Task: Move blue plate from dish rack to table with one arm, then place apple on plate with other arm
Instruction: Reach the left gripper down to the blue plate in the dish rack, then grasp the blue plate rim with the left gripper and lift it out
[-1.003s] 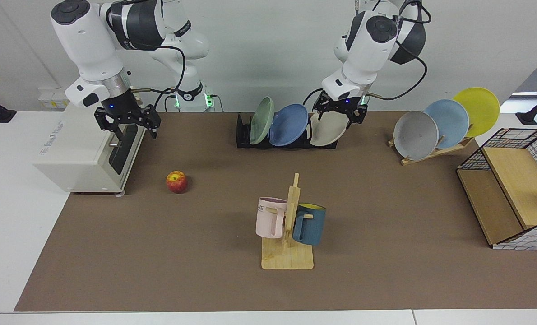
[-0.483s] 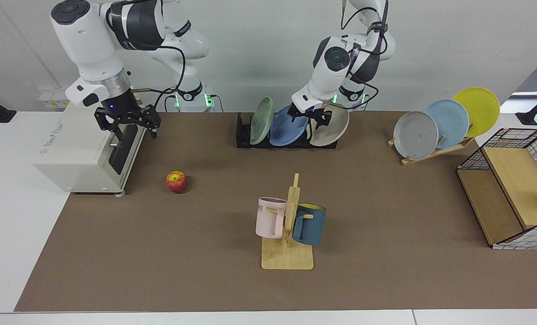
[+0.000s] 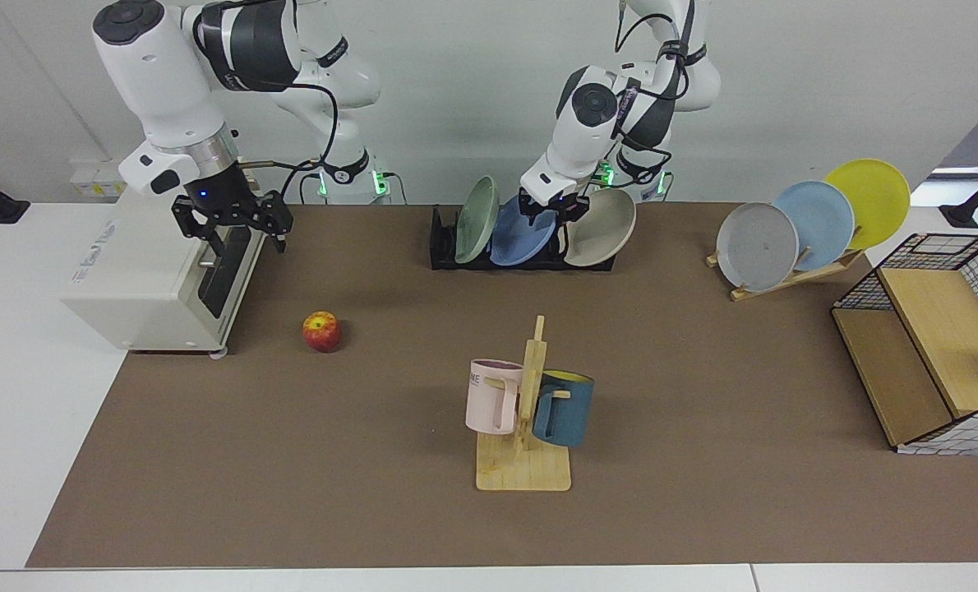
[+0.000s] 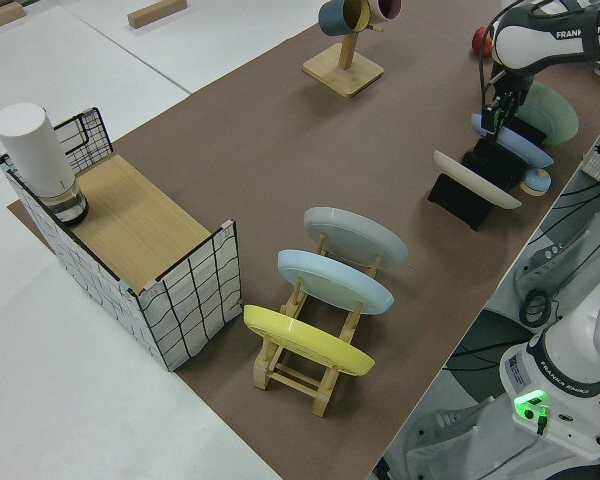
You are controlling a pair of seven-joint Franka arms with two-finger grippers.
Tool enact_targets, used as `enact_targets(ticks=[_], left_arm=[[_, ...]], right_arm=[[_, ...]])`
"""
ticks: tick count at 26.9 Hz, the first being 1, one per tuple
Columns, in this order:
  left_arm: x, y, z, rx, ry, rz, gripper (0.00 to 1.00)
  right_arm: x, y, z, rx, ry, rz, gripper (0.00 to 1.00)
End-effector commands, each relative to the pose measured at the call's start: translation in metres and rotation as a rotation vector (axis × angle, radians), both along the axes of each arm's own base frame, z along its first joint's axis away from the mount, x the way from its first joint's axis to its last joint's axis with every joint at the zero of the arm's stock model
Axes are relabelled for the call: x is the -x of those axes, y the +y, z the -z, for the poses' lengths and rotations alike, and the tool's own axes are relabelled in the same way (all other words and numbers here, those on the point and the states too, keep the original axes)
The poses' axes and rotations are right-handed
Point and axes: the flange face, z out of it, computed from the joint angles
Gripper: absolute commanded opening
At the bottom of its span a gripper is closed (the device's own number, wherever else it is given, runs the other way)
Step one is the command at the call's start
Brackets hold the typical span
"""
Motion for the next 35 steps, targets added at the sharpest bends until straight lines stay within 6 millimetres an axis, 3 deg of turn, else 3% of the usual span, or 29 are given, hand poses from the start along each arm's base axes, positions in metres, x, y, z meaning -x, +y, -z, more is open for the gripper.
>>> enact_targets(ticks=[1,5,13,16,21,25,29,32,35], left_arm=[[0.010,0.005,-0.006,-0.010,0.014,-0.020,0.00],[-0.001,0.008,-0.028,-0.008,0.009,0.003,0.00],[-0.046,0.049,-0.093,0.000,0.013,-0.037,0.00],[-0.073,0.071,-0.105,0.037,-0.015,-0.042,0.00],[-0.118,0.108,-0.109,0.136,-0.132,-0.027,0.00],[-0.146,0.122,-0.083,0.258,-0.133,-0.055,0.00],[-0.178,0.136,-0.038,0.393,-0.141,-0.100,0.00],[-0.190,0.145,-0.009,0.482,-0.114,-0.108,0.00],[-0.197,0.142,0.016,0.545,-0.114,-0.140,0.00]], right_arm=[[0.001,0.001,0.001,-0.011,-0.007,0.018,1.00],[0.002,-0.009,0.002,-0.012,0.001,0.034,1.00],[0.004,-0.010,0.007,-0.014,-0.009,0.035,1.00],[0.000,-0.010,0.021,-0.012,-0.042,0.029,1.00],[-0.005,-0.010,0.041,-0.010,-0.059,0.032,1.00],[-0.028,0.009,0.080,-0.008,-0.076,0.016,1.00],[-0.038,0.025,0.092,-0.006,-0.115,-0.012,1.00],[-0.029,0.039,0.116,-0.007,-0.064,-0.040,1.00],[-0.014,0.035,0.148,-0.004,0.000,-0.048,1.00]])
